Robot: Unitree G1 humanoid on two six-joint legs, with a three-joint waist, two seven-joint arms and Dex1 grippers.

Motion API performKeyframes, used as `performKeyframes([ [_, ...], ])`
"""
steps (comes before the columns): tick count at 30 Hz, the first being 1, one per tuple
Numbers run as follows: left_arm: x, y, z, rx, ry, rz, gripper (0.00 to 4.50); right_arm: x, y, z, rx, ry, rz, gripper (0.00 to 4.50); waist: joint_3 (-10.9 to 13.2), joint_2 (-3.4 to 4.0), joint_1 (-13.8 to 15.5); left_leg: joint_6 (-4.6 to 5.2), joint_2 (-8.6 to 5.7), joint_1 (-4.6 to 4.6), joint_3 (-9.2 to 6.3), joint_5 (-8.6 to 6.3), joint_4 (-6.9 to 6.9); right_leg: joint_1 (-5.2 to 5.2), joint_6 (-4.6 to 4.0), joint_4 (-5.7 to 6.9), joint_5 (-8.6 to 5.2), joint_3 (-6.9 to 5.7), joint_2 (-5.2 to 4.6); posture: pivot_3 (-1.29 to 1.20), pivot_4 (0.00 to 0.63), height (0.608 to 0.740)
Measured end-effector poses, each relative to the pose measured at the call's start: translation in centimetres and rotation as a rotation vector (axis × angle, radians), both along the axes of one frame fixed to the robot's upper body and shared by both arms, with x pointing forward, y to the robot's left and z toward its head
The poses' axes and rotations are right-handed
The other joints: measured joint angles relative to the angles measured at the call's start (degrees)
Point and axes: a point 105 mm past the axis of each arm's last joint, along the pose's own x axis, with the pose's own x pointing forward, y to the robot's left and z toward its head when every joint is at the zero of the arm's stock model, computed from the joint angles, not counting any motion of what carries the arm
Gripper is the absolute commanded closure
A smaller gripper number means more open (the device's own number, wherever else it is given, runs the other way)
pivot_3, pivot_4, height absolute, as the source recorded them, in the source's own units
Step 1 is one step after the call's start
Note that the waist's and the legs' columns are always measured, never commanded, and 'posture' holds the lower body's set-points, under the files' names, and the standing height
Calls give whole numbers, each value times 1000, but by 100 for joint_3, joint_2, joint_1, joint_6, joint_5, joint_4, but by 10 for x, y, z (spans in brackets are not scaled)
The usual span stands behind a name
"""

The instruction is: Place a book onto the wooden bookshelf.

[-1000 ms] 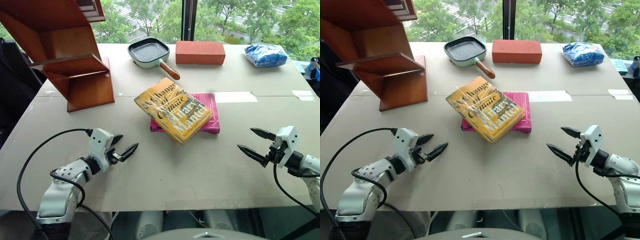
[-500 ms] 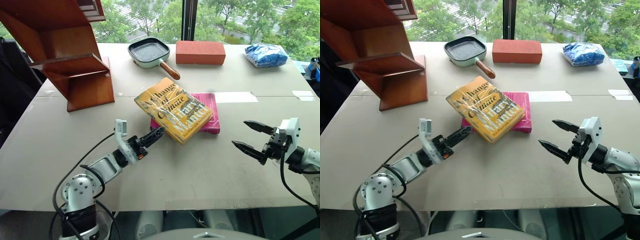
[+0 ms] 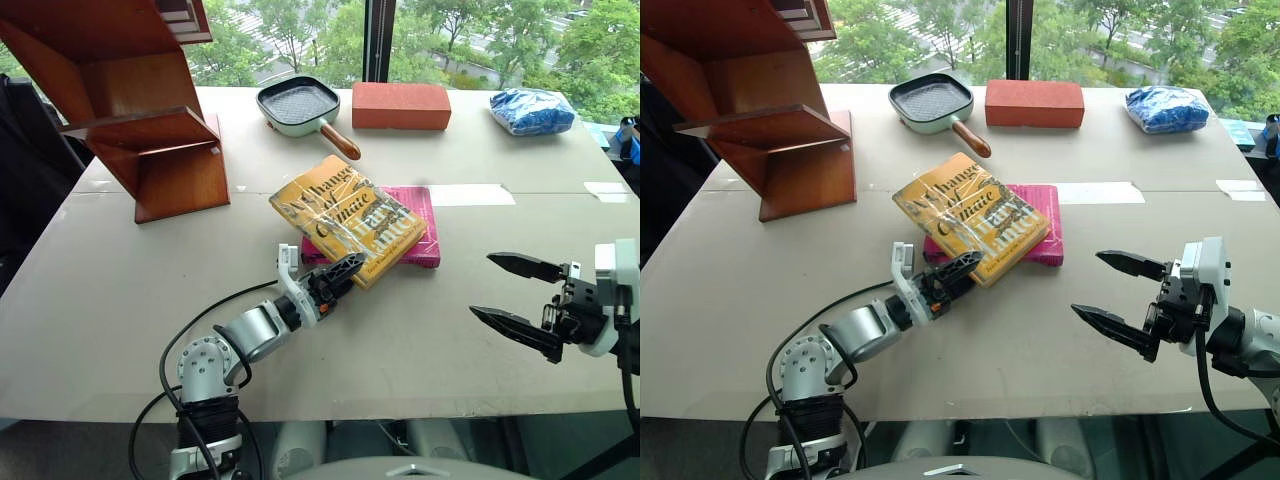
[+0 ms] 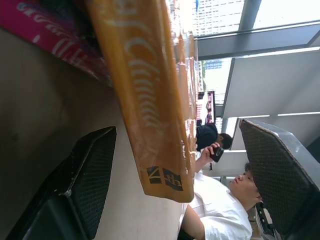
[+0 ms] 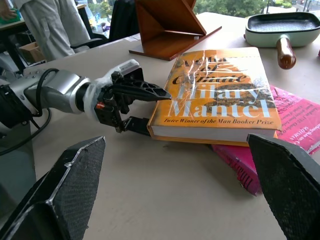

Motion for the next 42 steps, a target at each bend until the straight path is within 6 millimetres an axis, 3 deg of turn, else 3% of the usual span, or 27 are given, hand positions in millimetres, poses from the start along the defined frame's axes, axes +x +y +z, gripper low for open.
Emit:
performKeyframes([
  [9,12,4,5,-97,62,65,452,-17,-4,9,3,31,-3,0,-5,-3,-4,0,0,1,1,0,1,2,-1,-2,-1,0,0,0,150,740],
  [10,13,3,4,-102,72,66,959,-18,-3,10,4,30,2,0,-6,-1,-2,0,0,1,0,0,0,2,-1,-2,-1,0,0,0,150,740],
  [12,15,3,4,-111,83,69,1498,-18,-2,11,2,26,8,0,-6,-1,-1,0,0,1,0,0,1,2,-1,-2,-1,0,0,0,150,740],
  [18,16,3,7,-134,94,63,4281,-16,-1,13,-3,14,-2,0,-7,-2,14,0,0,0,0,0,1,3,-1,-3,0,-1,0,0,150,740],
  [19,16,3,8,-141,91,64,4486,-16,-1,14,-3,11,-1,0,-7,-2,15,0,-1,0,0,0,1,3,-1,-3,0,-1,0,0,150,740],
  [24,12,7,21,-127,48,76,4486,-15,2,22,12,-6,21,0,-4,-7,15,0,0,-2,-2,0,1,2,-2,-4,0,-1,-1,0,150,740],
  [26,13,16,35,-52,-23,91,4486,-12,3,29,34,-27,31,0,1,-15,12,0,1,-3,-5,0,1,1,-3,-4,0,-3,0,0,150,740],
  [30,19,33,87,212,-309,95,4486,0,1,45,58,-79,30,0,6,-23,39,0,0,-6,-5,0,2,1,-3,-8,0,-7,0,0,150,740],
  [34,24,33,146,681,-757,69,4486,23,4,57,44,-127,25,0,8,-25,85,-1,-5,-10,3,0,-2,2,-3,-27,1,2,0,0,150,740],
  [39,36,48,159,1364,-1142,5,4486,54,10,68,54,-176,-14,0,14,-16,79,-2,-6,-6,19,2,-63,-7,-2,-73,2,15,1,0,150,740],
  [42,47,70,184,1717,-1367,87,4486,61,21,85,142,-223,28,0,24,-22,94,-3,1,-24,14,2,-84,-31,21,-81,16,13,9,0,150,740],
])
